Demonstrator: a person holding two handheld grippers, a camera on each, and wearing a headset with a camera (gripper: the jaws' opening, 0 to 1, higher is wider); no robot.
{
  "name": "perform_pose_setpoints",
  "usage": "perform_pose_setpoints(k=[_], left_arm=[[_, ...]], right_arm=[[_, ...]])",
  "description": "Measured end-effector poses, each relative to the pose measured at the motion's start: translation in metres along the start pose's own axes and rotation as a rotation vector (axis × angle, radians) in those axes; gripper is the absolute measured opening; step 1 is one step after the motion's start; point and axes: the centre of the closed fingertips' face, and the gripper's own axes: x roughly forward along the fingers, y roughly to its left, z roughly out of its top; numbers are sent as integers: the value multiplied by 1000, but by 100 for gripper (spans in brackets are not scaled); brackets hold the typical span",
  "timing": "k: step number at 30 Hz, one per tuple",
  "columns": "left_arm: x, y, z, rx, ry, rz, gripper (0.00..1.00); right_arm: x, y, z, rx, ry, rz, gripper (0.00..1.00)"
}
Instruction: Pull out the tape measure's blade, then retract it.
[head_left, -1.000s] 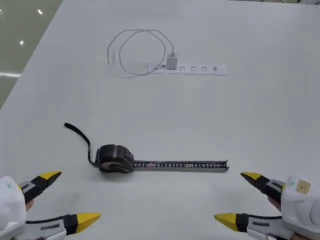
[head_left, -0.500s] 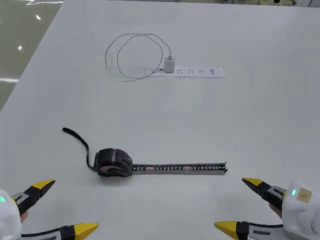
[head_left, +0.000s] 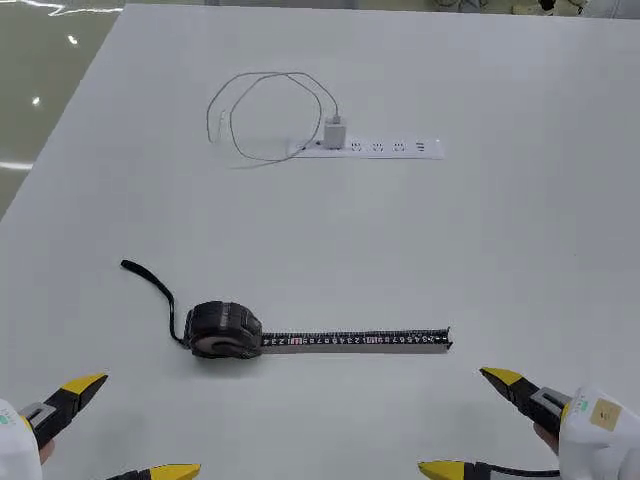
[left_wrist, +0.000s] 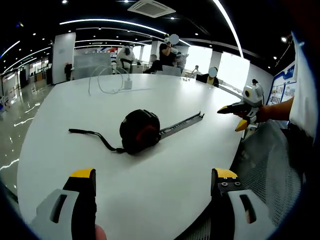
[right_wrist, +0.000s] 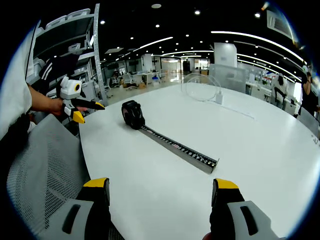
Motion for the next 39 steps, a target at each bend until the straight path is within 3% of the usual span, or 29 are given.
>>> perform_pose_setpoints(k=[39], left_arm=[[1, 0, 5, 0, -11, -10, 94]], right_arm=[[0, 5, 4, -21, 4, 4, 85]])
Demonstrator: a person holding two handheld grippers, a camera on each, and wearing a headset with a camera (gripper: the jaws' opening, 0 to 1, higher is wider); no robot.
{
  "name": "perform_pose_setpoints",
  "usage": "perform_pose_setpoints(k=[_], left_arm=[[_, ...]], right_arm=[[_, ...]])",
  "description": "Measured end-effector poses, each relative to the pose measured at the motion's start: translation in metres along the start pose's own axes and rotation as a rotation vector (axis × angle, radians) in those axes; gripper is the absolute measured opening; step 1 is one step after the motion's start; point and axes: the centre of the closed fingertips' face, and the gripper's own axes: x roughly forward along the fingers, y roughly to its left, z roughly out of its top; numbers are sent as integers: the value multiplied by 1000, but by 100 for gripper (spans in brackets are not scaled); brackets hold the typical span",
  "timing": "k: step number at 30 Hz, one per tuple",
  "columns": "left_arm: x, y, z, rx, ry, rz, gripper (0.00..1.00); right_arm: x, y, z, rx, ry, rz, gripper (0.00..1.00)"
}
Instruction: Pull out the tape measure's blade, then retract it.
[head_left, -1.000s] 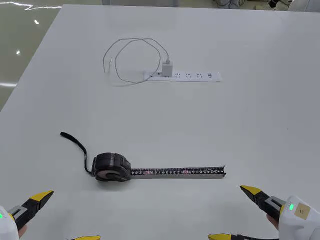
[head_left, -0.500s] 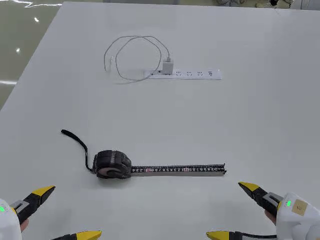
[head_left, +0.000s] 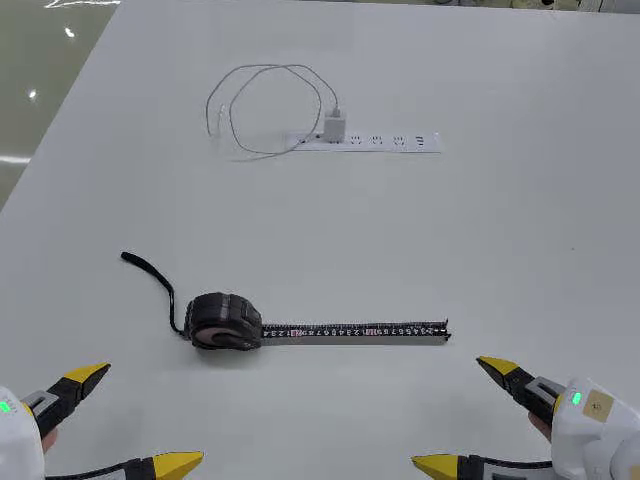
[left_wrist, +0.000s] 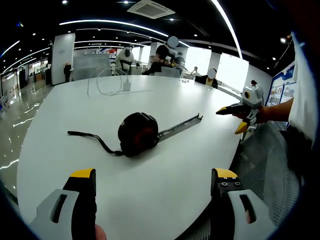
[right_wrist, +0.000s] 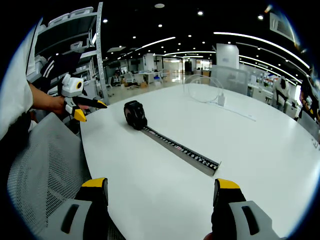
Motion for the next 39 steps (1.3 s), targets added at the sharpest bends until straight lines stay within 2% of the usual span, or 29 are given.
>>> perform_pose_setpoints(k=[17, 28, 39], left_arm=[[3, -1, 2, 1, 3, -7, 94], [18, -6, 11, 10, 11, -20, 95], [33, -4, 15, 7, 28, -21, 96]], right_arm=[[0, 1, 0, 0, 1, 5, 86], [4, -7, 1, 1, 8, 18, 86], [8, -16, 3, -6, 15, 22, 86]])
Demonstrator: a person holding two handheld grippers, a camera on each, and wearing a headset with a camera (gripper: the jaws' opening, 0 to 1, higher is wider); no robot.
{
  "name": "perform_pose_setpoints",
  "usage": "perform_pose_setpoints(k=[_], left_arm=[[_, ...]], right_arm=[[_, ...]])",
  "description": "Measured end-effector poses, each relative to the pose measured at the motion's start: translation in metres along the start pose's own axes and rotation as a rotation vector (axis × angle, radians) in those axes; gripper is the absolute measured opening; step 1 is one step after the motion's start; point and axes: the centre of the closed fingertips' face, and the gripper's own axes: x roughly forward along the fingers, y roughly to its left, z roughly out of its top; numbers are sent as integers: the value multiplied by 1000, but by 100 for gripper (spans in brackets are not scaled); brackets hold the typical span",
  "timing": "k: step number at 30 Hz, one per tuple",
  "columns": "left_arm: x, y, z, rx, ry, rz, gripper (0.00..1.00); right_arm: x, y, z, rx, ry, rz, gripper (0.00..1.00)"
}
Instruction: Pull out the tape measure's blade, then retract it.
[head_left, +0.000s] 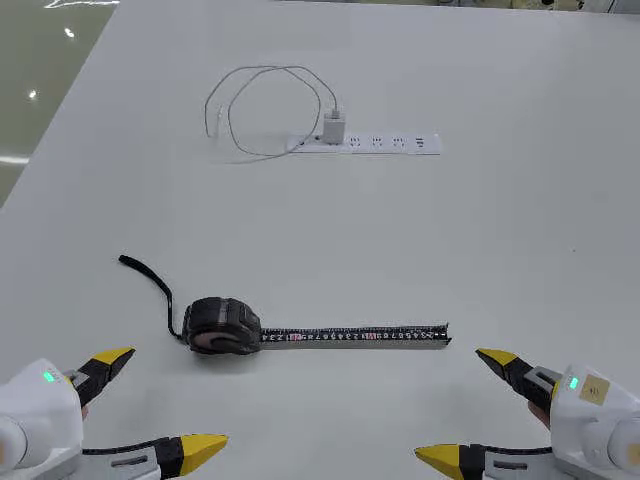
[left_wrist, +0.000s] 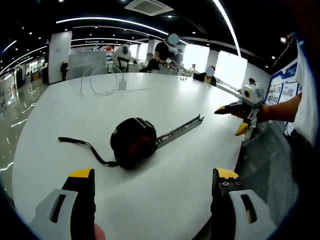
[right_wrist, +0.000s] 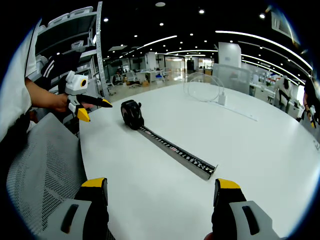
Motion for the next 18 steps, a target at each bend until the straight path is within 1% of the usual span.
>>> perform_pose_setpoints(k=[3, 7, 11, 18], left_arm=[[4, 2, 2, 1, 8, 0, 96], [8, 5, 5, -3, 8, 3, 95], [14, 4, 8, -7, 7, -2, 95], [23, 4, 10, -11, 6, -5, 95]], right_arm=[[1, -3, 1, 6, -2, 0, 86], [2, -5, 1, 12, -4, 1, 86], [2, -8, 2, 10, -2, 0, 86], [0, -17, 2, 9, -1, -11, 86]])
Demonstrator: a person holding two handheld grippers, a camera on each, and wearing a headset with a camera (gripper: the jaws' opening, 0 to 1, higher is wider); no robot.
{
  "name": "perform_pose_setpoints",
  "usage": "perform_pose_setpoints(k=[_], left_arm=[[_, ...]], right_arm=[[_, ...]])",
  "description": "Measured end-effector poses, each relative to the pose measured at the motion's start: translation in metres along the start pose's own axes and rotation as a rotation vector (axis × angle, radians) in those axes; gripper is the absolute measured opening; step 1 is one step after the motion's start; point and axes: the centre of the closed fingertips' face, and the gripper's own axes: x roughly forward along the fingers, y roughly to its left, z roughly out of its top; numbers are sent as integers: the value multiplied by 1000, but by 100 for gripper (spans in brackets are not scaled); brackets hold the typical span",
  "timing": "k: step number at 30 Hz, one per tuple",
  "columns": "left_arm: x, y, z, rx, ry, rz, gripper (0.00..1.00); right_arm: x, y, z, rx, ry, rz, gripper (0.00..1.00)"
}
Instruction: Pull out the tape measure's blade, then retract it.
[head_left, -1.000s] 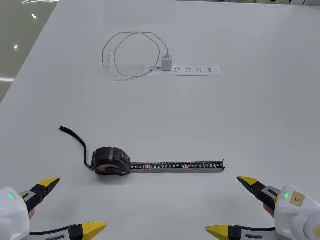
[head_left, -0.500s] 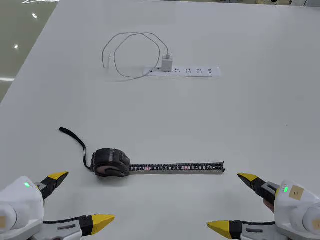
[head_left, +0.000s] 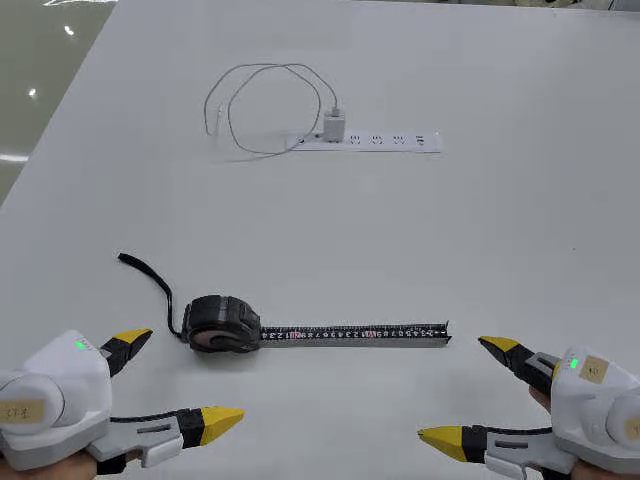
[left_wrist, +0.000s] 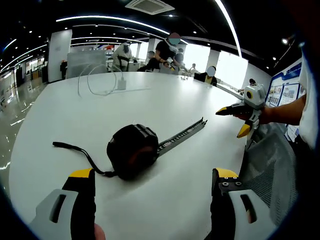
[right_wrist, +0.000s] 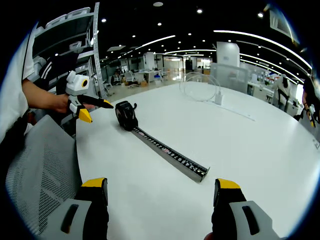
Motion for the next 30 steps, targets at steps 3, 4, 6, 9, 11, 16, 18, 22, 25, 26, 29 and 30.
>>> perform_pose_setpoints(k=[3, 4, 6, 9, 11, 16, 18, 22, 25, 26, 29, 30], left_arm=[[4, 0, 2, -3, -2, 0, 95], [5, 1, 2, -5, -3, 0, 95], [7, 1, 4, -11, -8, -1, 95], [11, 4, 7, -28, -17, 1, 94], [13, 4, 9, -34, -21, 1, 94], [17, 4, 10, -40, -20, 3, 94], [20, 5, 10, -49, -20, 2, 93], [25, 2, 14, -69, -30, -1, 93], [29, 2, 15, -82, -34, -1, 93], [30, 2, 15, -85, -35, 0, 92], [32, 1, 17, -96, -41, 0, 92], [32, 1, 17, -98, -41, 0, 92]], right_arm=[[-1, -2, 0, -3, 3, -4, 86], [-1, -3, 0, -3, 4, -5, 86], [-2, -6, -1, -4, 5, -7, 86], [-2, -8, -1, -7, 8, -8, 86], [-3, -11, -1, -11, 11, -9, 86], [-3, -17, -1, -15, 16, -13, 86], [-3, -18, -1, -17, 17, -13, 85], [-2, -21, 0, -13, 13, -11, 85], [-1, -22, 1, -12, 11, -10, 85], [0, -22, 1, -14, 12, -9, 85], [1, -23, 2, -14, 11, -8, 85], [1, -24, 2, -15, 12, -9, 85]])
